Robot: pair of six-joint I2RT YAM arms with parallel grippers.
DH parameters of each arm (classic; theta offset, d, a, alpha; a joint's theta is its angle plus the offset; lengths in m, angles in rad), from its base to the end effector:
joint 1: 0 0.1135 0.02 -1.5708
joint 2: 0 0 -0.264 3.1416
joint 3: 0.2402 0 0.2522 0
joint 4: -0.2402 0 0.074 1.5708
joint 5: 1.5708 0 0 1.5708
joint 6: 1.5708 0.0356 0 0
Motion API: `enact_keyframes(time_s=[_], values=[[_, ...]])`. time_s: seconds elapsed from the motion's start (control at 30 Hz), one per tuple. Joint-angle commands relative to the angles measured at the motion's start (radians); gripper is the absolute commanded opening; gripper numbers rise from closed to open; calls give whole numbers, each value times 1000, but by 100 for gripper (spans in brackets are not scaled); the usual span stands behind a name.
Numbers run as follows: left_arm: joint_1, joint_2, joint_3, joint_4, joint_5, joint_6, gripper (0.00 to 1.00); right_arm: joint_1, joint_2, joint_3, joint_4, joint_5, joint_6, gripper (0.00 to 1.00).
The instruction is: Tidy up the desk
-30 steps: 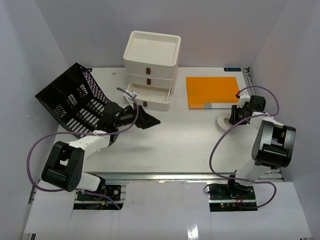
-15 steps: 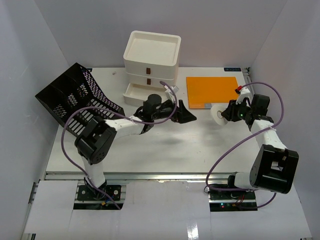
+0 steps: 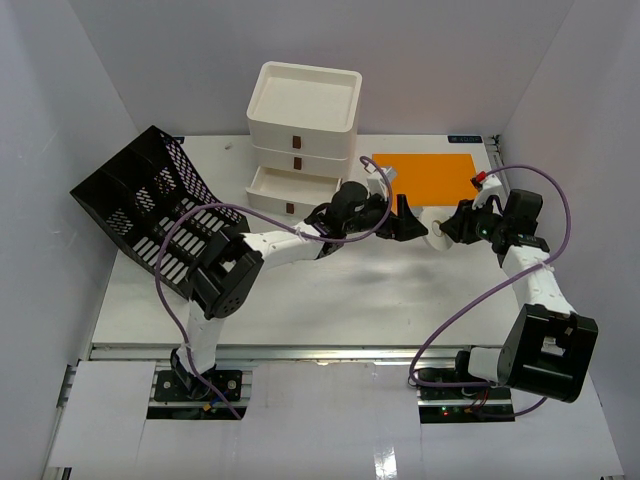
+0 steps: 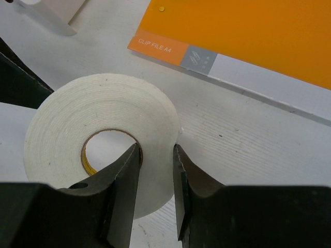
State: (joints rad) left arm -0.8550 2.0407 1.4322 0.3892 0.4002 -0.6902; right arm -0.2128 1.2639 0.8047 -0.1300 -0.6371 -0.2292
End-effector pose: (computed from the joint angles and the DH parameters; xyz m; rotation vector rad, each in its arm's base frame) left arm 0.3039 -0.3706 0.2349 0.4885 1.9658 -1.4091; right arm 0.2701 -0.0367 0.2534 -0.3740 2.0250 0.4150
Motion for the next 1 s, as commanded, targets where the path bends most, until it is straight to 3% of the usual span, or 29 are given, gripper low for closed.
enact_keyframes(time_s=[0.0,0.53,0.8,0.9,0.93,0.97], values=[[-12,11,78,-49,-42,14,88,4,-30,-2,20,-37,16,12],[-29,78,171,-135,-82,-35,58,4,-38,-27,63,-105,51,11],[-29,88,184,-116,-16,-54,16,10,-32,-39,81,-115,59,12],[-29,85,180,-120,-10,-50,0,10,-32,-41,82,-117,56,20],[-29,80,178,-125,-13,-45,0,10,-32,-42,82,-120,52,26],[-29,74,172,-130,-19,-39,0,10,-32,-42,79,-124,45,41]])
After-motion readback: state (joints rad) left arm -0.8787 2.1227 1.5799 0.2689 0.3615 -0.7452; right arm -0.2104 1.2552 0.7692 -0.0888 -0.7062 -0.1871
